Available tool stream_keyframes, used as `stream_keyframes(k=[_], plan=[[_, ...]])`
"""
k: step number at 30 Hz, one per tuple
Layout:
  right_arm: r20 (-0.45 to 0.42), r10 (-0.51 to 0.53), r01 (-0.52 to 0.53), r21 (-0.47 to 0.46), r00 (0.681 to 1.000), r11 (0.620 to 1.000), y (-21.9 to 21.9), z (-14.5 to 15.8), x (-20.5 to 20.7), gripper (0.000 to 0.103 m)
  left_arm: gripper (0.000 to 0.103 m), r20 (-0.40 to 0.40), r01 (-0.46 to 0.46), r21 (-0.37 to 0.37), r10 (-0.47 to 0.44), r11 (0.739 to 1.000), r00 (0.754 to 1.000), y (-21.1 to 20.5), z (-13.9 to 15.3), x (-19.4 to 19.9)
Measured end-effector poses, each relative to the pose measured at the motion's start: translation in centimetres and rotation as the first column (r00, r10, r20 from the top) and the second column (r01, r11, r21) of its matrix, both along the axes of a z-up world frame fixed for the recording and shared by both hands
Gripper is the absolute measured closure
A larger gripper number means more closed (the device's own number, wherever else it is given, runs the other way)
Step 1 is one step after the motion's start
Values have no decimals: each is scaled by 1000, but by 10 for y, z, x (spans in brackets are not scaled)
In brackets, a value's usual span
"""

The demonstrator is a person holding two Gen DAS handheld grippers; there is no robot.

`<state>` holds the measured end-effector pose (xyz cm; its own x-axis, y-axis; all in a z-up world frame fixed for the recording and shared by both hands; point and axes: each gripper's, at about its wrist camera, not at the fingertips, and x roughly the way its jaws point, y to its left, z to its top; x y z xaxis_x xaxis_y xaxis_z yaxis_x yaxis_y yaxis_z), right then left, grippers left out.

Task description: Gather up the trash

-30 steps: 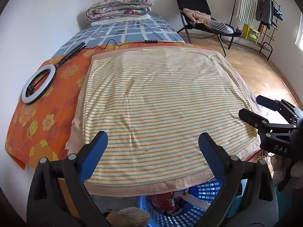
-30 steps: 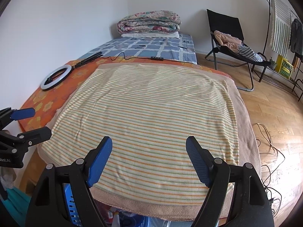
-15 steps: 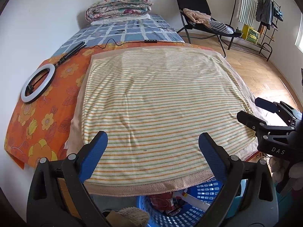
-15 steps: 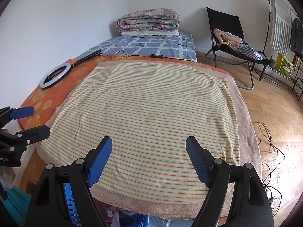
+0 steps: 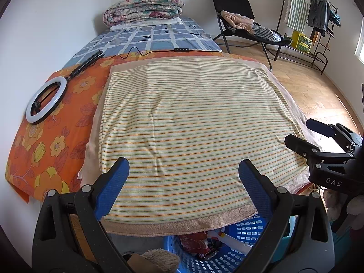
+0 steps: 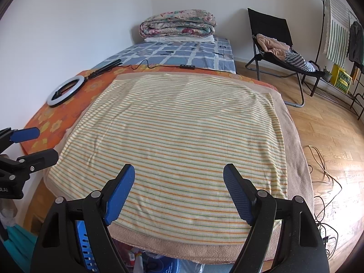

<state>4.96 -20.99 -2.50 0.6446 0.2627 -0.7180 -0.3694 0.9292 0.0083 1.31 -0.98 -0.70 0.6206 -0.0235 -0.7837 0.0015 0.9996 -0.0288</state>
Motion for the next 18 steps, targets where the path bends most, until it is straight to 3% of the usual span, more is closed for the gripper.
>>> stream_keyframes(k=[18], plan=[[-4,1,-1,-1,1000,1000,0,-1,0,23,4,0,0,-2,0,1000,1000,1,0,0]])
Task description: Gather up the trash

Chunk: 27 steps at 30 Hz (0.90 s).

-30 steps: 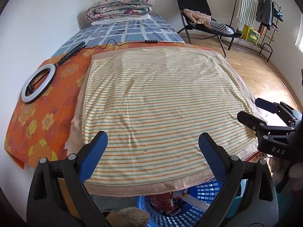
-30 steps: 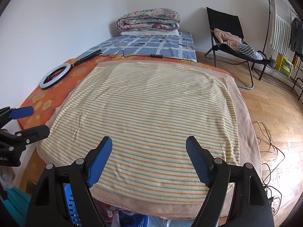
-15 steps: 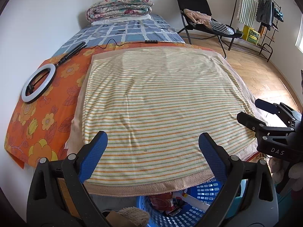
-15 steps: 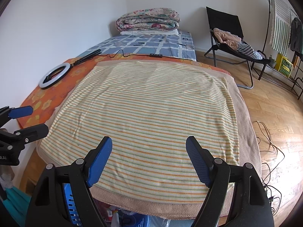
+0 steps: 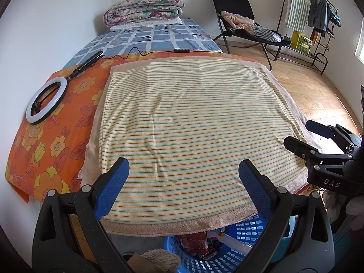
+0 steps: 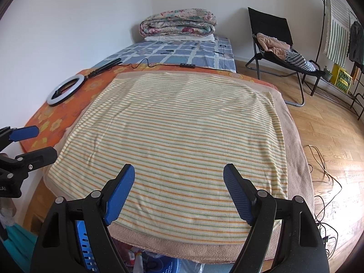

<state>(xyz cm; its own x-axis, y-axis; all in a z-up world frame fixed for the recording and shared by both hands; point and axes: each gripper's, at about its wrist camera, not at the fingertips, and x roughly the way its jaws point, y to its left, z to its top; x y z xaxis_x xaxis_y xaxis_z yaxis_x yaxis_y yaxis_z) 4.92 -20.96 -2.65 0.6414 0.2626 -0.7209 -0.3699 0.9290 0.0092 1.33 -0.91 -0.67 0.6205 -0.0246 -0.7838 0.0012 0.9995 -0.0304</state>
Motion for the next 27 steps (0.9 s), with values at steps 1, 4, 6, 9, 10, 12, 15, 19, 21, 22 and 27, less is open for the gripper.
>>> stream_keyframes(k=[1,4,6,9,10,12,15,19,21,22,27], plan=[[0,1,-1,0,1000,1000,0,0,0,23,4,-1,0,0,0,1000,1000,-1,0,0],[0,1,-1,0,1000,1000,0,0,0,23,4,0,0,0,0,1000,1000,-2,0,-1],[1,0,0,-1,1000,1000,0,0,0,23,4,0,-1,-1,1,1000,1000,-1,0,0],[-2,0,0,-1,1000,1000,0,0,0,23,4,-1,-1,-1,1,1000,1000,-1,0,0],[-2,1,-1,-1,1000,1000,0,-1,0,23,4,-1,-1,-2,1,1000,1000,-1,0,-1],[-1,1,-1,-2,1000,1000,-1,-1,0,23,4,-1,-1,-2,1,1000,1000,-1,0,0],[0,0,0,-3,1000,1000,-1,-1,0,23,4,0,-1,-2,1,1000,1000,0,0,0],[-1,1,-1,-4,1000,1000,-1,-1,0,23,4,-1,0,-1,0,1000,1000,-1,0,-1],[-1,1,-1,-5,1000,1000,-1,-1,0,23,4,0,-1,-1,1,1000,1000,0,0,0],[-1,1,-1,-5,1000,1000,-1,-1,0,23,4,0,-1,0,1,1000,1000,-1,0,-1],[-1,1,-1,-5,1000,1000,0,-1,0,23,4,-1,-1,-1,1,1000,1000,0,-1,0]])
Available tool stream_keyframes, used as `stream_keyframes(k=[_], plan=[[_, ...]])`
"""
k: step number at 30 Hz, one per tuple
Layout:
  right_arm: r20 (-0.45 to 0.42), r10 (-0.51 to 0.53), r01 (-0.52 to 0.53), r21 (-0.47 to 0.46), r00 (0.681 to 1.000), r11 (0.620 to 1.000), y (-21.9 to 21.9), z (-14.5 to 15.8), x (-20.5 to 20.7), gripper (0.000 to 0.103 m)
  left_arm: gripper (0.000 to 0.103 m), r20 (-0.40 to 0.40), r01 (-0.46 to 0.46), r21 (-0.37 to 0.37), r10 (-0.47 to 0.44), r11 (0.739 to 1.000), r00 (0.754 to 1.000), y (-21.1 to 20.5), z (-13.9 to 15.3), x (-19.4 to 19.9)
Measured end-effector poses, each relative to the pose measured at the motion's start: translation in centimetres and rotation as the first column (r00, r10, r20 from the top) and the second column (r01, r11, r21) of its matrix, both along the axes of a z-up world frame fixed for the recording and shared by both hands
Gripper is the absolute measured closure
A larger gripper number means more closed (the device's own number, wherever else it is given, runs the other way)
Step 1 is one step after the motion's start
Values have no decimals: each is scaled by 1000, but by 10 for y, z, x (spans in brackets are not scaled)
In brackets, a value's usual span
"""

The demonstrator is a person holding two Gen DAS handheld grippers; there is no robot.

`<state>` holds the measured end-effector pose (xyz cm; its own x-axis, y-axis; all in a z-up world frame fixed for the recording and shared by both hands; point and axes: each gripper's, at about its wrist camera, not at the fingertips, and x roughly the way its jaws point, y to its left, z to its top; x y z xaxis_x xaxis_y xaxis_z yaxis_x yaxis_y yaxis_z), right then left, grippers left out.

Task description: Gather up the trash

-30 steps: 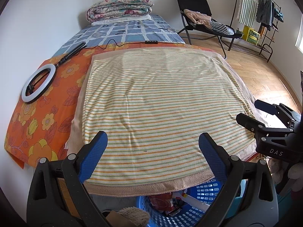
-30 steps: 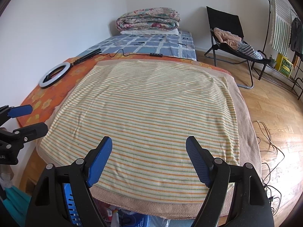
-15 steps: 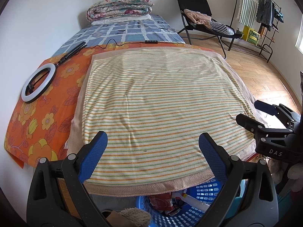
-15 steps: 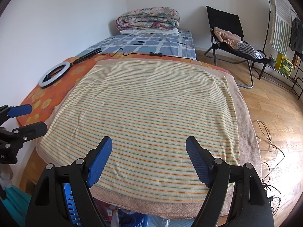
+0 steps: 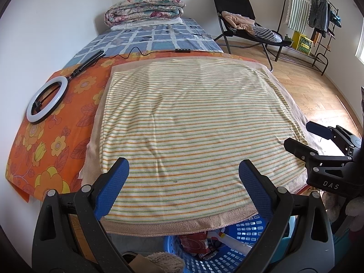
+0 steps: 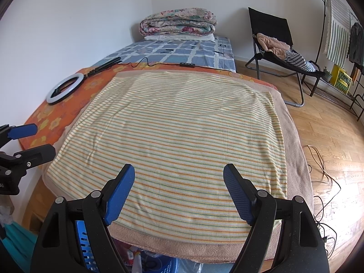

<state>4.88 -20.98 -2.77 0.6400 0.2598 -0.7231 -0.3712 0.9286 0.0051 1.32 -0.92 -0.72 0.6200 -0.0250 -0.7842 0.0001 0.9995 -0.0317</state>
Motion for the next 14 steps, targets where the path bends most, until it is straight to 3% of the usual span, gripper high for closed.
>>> stream_keyframes(k=[14], plan=[[0,5,-5,-7,1000,1000,-1,-1,-1,23,4,-7,-19,6,19,1000,1000,2,-1,-1]])
